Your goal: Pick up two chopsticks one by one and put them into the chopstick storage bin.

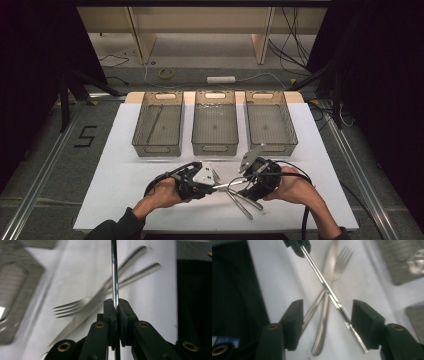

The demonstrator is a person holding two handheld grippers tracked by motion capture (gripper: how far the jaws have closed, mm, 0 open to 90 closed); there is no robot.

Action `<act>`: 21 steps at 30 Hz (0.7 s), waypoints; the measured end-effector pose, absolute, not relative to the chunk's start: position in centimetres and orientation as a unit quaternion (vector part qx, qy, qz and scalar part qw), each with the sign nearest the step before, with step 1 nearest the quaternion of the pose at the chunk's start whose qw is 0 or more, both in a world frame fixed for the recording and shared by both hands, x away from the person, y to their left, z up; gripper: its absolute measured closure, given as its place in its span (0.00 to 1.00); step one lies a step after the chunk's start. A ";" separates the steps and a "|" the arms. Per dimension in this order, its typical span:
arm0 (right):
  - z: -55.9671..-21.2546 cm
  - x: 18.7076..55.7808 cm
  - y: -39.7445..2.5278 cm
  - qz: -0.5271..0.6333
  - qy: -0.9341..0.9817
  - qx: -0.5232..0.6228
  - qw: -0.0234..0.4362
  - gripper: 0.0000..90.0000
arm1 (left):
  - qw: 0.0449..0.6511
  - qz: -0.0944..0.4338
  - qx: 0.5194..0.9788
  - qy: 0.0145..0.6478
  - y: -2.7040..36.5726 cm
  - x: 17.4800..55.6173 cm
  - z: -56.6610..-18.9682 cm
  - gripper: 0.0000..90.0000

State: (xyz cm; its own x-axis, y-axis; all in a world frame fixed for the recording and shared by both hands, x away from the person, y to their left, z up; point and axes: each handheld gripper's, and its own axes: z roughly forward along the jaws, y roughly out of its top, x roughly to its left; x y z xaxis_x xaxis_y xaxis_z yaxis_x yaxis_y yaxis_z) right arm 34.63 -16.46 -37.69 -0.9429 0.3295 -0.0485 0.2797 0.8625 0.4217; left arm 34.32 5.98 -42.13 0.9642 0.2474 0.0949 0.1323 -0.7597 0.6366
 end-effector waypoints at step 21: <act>-40.1 34.5 -22.4 0.402 0.847 0.332 0.104 0.27 | 0.380 0.149 0.863 0.296 11.0 37.5 -40.6 0.95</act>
